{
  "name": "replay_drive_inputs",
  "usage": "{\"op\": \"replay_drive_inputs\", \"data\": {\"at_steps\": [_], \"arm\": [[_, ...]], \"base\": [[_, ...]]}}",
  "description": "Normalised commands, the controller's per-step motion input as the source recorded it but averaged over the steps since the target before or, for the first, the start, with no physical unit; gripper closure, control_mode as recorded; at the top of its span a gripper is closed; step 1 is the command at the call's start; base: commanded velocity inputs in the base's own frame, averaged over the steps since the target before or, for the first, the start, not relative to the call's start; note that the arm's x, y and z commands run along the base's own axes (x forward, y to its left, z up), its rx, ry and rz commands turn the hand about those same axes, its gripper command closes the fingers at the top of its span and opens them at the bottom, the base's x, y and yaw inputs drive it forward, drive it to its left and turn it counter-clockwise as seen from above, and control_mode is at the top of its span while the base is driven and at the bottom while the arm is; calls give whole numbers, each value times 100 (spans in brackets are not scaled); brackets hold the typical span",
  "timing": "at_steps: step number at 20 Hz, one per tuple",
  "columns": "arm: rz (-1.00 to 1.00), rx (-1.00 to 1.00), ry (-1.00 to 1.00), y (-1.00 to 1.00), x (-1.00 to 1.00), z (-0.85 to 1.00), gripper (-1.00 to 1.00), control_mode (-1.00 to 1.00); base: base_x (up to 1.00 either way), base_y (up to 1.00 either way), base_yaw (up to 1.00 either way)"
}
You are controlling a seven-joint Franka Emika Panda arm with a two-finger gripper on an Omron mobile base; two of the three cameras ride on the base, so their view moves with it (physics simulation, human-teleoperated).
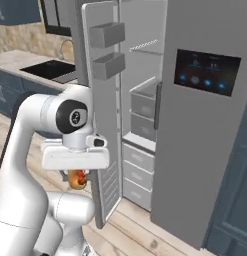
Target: Store the hot dog in the freezer for long-term storage. Close the freezer door after placing the cooked food.
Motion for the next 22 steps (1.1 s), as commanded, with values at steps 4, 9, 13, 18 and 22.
{"op": "replay_drive_inputs", "data": {"at_steps": [4,9,13,18,22], "arm": [[0,0,0,0,0,0,100,100],[0,0,0,0,0,0,100,100],[0,0,0,0,0,0,100,100],[0,0,0,0,0,0,100,100],[0,0,0,0,0,0,100,100]], "base": [[42,-34,26],[43,-60,19],[43,-49,12],[30,-21,0],[32,-5,0]]}}
